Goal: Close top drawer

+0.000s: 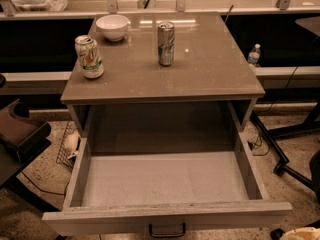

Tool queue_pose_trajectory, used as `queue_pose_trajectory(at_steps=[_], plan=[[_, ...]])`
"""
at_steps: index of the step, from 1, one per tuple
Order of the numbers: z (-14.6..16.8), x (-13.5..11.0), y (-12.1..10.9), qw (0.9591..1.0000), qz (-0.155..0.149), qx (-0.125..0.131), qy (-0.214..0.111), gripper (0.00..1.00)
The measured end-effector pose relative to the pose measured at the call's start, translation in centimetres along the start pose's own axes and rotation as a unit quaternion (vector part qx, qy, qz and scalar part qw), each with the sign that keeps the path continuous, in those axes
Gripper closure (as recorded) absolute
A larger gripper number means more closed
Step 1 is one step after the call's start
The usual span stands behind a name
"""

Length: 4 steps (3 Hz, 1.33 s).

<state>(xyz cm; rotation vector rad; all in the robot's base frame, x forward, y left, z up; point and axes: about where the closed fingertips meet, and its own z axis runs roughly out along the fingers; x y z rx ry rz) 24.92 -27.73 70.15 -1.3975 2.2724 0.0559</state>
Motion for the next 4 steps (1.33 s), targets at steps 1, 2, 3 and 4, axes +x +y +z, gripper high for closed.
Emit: queue_pose_trajectory(at_steps=[1, 2, 3, 4], plan=[[2.0, -0.3, 0.0, 0.9998, 0.0, -0.013, -0.017, 1.0], [7.2, -2.0, -1.8, 0.9956, -0.009, -0.031, -0.087, 1.0], [9.4, -3.2, -3.1, 0.9914, -0.02, -0.038, -0.123, 1.0], [9.5, -3.6, -3.5, 0.9909, -0.023, -0.037, -0.127, 1.0]])
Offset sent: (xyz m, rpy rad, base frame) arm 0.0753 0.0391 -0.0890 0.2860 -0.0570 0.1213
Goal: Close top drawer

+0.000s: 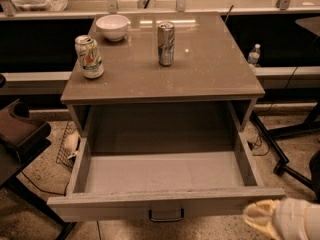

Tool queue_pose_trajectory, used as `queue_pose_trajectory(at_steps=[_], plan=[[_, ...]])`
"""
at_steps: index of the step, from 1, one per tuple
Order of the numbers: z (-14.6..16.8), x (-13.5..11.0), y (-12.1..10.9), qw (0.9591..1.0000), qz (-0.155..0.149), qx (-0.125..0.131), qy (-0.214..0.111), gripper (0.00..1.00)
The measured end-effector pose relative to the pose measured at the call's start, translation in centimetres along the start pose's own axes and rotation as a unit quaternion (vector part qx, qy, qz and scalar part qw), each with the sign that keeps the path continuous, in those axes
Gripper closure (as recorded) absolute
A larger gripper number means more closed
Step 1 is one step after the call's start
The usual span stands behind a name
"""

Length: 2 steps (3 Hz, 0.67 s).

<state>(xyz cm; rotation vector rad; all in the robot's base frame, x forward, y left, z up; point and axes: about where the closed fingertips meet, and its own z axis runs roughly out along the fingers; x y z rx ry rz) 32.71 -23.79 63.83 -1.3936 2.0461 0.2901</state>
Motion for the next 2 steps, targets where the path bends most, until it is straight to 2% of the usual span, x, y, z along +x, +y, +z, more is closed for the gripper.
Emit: queue_pose_trajectory(at_steps=[1, 2], plan=[[1.43, -2.74, -2.71, 0.9992, -0.031, 0.001, -0.027, 1.0], [1.41, -2.72, -2.67, 0.9992, -0.031, 0.001, -0.027, 1.0]])
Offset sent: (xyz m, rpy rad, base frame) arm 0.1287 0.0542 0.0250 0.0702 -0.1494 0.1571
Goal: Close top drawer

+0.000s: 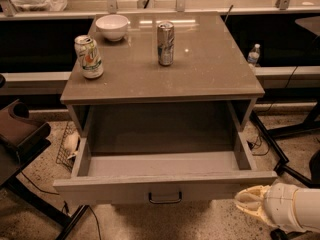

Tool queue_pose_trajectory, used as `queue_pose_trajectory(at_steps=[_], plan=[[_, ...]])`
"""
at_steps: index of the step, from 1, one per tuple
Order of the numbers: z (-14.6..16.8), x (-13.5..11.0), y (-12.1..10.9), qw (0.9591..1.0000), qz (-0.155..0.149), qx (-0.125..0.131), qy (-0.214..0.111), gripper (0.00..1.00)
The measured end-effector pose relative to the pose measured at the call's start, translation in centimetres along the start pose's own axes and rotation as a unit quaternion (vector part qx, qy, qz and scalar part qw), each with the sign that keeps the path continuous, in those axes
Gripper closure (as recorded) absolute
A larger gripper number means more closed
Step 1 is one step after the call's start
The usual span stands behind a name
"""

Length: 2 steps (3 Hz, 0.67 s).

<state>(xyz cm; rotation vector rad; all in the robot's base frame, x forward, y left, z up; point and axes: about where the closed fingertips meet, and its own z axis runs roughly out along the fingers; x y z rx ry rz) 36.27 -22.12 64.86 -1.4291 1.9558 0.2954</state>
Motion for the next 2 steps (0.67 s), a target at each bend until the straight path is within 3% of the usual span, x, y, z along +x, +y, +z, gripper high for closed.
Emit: queue_pose_trajectory(at_steps=[2], plan=[[2.9, -3.0, -4.3, 0.9993, -0.029, -0.006, -0.024, 1.0]])
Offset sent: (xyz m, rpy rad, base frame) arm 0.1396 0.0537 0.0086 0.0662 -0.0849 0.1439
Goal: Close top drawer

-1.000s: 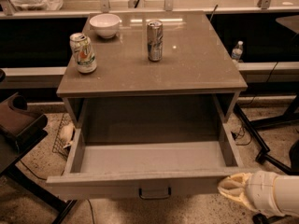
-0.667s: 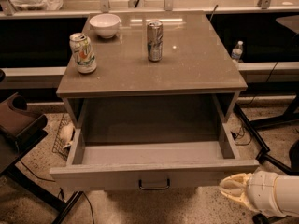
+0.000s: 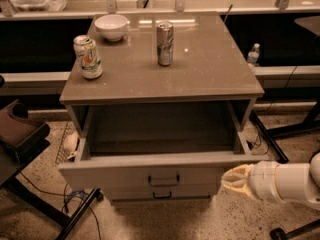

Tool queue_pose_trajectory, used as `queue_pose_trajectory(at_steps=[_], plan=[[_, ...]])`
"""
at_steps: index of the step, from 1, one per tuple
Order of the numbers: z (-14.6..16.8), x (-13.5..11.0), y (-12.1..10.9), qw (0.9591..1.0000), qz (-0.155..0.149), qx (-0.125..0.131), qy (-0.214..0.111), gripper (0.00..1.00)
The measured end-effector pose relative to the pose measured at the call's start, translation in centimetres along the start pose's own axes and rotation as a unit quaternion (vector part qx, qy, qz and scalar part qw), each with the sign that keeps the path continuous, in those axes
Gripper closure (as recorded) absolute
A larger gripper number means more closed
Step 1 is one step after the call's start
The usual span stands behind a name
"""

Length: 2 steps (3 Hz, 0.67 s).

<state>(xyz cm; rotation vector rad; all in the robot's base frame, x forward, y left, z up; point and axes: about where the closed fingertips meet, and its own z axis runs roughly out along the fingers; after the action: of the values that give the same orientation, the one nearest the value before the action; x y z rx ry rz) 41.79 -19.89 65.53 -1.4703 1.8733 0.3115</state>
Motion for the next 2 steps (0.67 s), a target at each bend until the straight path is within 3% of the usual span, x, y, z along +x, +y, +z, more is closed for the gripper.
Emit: queue_pose_trajectory(at_steps=[2], plan=[[7.9, -3.2, -7.1, 0.9977, -0.026, -0.033, -0.053, 1.0]])
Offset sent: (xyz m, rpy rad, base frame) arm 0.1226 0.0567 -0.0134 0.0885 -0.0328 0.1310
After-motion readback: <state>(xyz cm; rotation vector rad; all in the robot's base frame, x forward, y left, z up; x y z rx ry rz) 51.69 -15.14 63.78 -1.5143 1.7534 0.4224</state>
